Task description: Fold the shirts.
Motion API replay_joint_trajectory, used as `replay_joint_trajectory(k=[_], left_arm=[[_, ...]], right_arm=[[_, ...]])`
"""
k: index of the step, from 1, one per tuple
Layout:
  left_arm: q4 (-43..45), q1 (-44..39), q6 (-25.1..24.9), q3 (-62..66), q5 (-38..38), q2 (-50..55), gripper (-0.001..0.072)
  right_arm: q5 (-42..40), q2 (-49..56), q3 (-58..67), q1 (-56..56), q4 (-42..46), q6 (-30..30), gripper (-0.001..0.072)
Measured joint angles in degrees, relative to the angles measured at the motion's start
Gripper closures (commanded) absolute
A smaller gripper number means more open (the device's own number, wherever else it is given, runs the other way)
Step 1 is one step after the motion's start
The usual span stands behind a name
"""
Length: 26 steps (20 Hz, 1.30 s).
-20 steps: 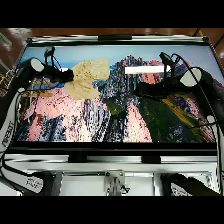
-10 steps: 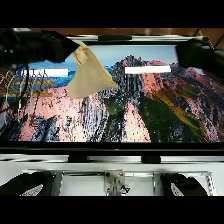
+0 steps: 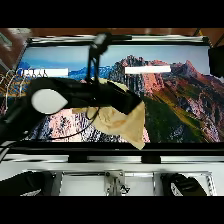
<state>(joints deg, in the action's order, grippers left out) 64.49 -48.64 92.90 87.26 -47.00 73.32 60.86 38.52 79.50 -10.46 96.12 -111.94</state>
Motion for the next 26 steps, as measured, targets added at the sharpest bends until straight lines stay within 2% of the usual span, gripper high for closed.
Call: replay_joint_trajectory(k=[2, 4, 5, 8, 11, 12, 14, 17, 21, 26], left_arm=[[1.4, 1.1, 0.6, -0.3, -1.8, 0.8, -0.0013], [6.3, 5.2, 1.0, -0.1, -7.3, 0.9, 0.001], [9.7, 8.5, 1.0, -0.1, -11.3, 0.8, 0.0059], [18.1, 21.5, -0.1, -2.2, -20.6, 0.8, 0.006], [18.4, 35.1, -1.5, -8.3, -23.6, 1.2, 0.0057], [17.4, 38.7, -2.4, -10.7, -23.6, 1.6, 0.0025], [15.7, 44.6, -4.7, -15.1, -22.9, 3.3, 0.0023], [14.1, 48.8, -7.8, -18.6, -20.1, 7.2, 0.0024], [8.6, 49.7, -10.4, -20.1, -12.9, 12.8, 0.004], [-0.5, 47.3, -16.2, -20.5, -7.1, 18.1, 0.0042]], right_arm=[[4.1, -0.1, 0.0, 0.0, 1.4, -0.5, 0.0023], [9.4, 0.4, -0.5, 0.0, 2.2, -0.5, 0.0023], [12.3, 0.8, -1.4, 0.0, 2.2, 0.0, 0.0023], [17.0, 1.7, -8.5, 0.0, -2.3, 2.5, 0.0023], [16.5, 2.0, -19.6, 0.0, -9.9, 4.1, 0.0023], [15.6, 2.0, -23.3, 0.0, -12.6, 4.3, 0.0023], [14.1, 2.1, -29.4, 0.0, -17.8, 4.8, 0.0023], [13.2, 2.1, -34.9, 0.0, -23.4, 5.2, 0.0023], [13.0, 2.1, -37.6, 0.0, -27.8, 5.2, 0.0024], [12.7, 2.1, -38.5, 0.0, -29.3, 4.0, 0.0024]])
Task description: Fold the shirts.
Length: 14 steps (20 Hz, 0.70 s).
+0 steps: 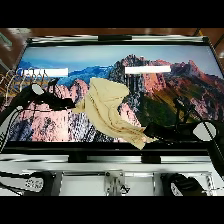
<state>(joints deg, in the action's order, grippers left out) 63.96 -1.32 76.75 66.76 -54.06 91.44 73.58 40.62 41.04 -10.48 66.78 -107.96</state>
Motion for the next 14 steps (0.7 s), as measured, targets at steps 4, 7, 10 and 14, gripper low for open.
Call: replay_joint_trajectory(k=[4, 7, 10, 14], left_arm=[[-2.8, -2.6, -2.5, 0.0, 3.8, 1.8, 0.0449], [-3.3, -4.0, -3.1, -0.1, 4.1, 2.5, 0.0671], [-3.7, -4.3, -3.7, 0.6, 4.2, 1.4, 0.0671], [-3.8, -4.0, -4.1, 1.2, 3.8, -2.5, 0.0672]], right_arm=[[0.0, 0.0, -1.3, 0.0, -0.1, -1.7, 0.0024], [-0.3, 0.0, -4.7, 0.0, 0.0, -3.4, 0.0024], [-2.0, 0.0, -9.4, 0.0, 0.1, -5.2, 0.0024], [-6.1, 3.7, -14.3, 0.0, -1.2, -5.0, 0.0024]])
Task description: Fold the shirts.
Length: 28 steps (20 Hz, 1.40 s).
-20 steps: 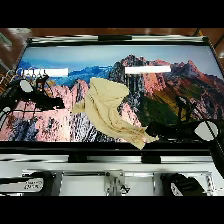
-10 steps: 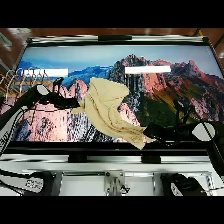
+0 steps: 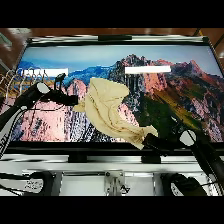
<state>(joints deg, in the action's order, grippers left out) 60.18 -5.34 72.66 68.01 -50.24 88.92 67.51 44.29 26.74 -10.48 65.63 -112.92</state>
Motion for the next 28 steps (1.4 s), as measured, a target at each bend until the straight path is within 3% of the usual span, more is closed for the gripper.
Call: replay_joint_trajectory(k=[5, 7, 10, 11, 13, 15, 16, 22, 25, 28], left_arm=[[0.0, 0.2, -0.2, 0.2, -2.0, -4.5, 0.0671], [0.0, 0.2, -0.2, 0.3, -2.4, -6.0, 0.0672], [0.0, 0.2, -0.2, 0.3, -2.6, -7.6, 0.0672], [0.0, 0.2, -0.2, 0.4, -2.6, -8.2, 0.0672], [0.0, 0.4, -0.2, 0.9, -2.5, -9.1, 0.0672], [-0.1, 0.5, 0.0, 1.7, -2.5, -9.7, 0.0672], [-0.2, 0.7, 0.0, 2.1, -2.6, -9.9, 0.0672], [0.0, 1.3, 0.0, 7.2, -3.5, -12.4, 0.0672], [0.1, 1.8, -0.9, 16.6, -3.7, -16.1, 0.0672], [0.1, 2.0, -2.3, 29.5, -2.6, -20.9, 0.0672]], right_arm=[[-7.8, 8.9, -1.6, -0.1, -6.0, 6.0, 0.0027], [-9.6, 11.6, -1.8, -0.1, -7.3, 7.5, 0.0151], [-12.4, 14.1, -1.9, -0.1, -9.8, 9.3, 0.0166], [-13.2, 14.6, -1.9, -0.1, -10.8, 9.9, 0.0273], [-14.3, 15.5, -1.9, -0.1, -11.3, 10.8, 0.0387], [-14.6, 16.9, -2.0, -0.1, -12.4, 11.6, 0.0606], [-14.6, 17.5, -2.0, -0.1, -13.0, 12.1, 0.0636], [-10.6, 16.5, 4.9, -0.1, -14.9, 20.5, 0.0637], [-7.4, 11.0, 17.2, 2.0, -11.0, 24.5, 0.0637], [-6.3, 4.9, 35.0, 7.8, -4.9, 24.4, 0.0637]])
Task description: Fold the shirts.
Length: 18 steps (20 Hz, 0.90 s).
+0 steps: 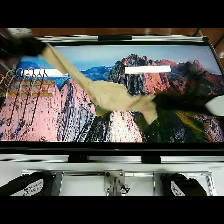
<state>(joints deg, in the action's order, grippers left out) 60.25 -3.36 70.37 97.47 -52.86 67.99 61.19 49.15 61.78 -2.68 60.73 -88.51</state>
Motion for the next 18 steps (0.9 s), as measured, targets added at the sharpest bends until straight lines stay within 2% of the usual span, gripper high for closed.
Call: replay_joint_trajectory(k=[5, 10, 13, 18], left_arm=[[0.0, 0.1, 1.4, 14.6, 6.8, -9.1, 0.0672], [2.3, 0.1, 2.5, 17.9, 13.9, -14.6, 0.0672], [3.4, 0.1, 2.8, 17.5, 13.1, -14.6, 0.0672], [5.2, 0.1, 2.9, 12.9, 6.5, -11.8, 0.0672]], right_arm=[[4.7, -6.2, 22.8, 5.2, 3.2, -1.8, 0.0637], [13.6, -10.3, 30.6, 6.3, 3.9, -3.0, 0.0637], [19.0, -11.1, 31.8, 6.5, 4.3, -3.9, 0.0637], [27.1, -10.2, 29.3, 6.6, 9.9, -9.0, 0.0637]])
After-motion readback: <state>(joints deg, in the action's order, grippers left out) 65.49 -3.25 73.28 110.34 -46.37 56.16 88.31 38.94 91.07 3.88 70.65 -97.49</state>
